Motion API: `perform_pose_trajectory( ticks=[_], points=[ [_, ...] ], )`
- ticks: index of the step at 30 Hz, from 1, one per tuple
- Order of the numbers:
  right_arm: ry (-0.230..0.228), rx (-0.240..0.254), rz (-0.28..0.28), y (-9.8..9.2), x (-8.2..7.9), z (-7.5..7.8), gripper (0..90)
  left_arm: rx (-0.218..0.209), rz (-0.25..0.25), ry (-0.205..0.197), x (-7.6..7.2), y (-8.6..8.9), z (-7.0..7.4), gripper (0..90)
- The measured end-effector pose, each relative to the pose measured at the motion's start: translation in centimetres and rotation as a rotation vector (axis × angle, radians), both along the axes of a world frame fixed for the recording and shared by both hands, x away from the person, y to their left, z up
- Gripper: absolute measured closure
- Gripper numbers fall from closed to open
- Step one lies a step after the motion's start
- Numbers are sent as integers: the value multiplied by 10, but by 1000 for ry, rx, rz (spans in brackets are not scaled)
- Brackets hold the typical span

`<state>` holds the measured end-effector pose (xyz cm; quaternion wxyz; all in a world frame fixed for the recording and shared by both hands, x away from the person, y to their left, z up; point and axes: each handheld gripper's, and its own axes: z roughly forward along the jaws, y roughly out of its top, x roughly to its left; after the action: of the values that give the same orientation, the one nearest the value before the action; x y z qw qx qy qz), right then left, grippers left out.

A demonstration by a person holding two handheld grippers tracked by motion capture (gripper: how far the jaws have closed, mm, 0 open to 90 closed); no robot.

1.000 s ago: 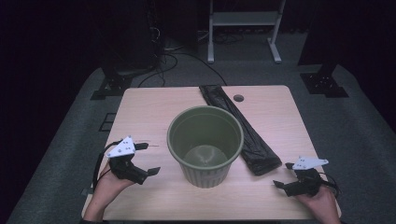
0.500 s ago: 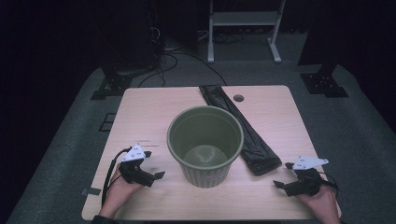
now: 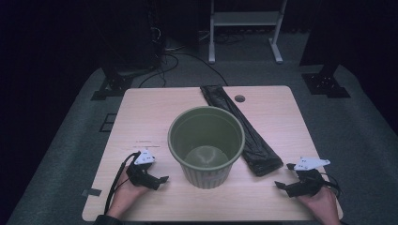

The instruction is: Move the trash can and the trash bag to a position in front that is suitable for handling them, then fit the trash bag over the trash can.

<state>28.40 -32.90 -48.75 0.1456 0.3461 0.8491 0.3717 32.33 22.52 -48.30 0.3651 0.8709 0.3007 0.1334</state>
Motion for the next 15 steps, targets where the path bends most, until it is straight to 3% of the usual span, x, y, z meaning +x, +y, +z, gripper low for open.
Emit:
perform_pose_trajectory(
  ticks=[8, 15],
  points=[
    [-1, 2, 7, -1, -1, 1, 120, 1, 8, 4, 0, 0, 0, 0],
    [-30, 27, -6, -2, -2, 9, 120, 1, 8, 4, 0, 0, 0, 0]
  ],
)
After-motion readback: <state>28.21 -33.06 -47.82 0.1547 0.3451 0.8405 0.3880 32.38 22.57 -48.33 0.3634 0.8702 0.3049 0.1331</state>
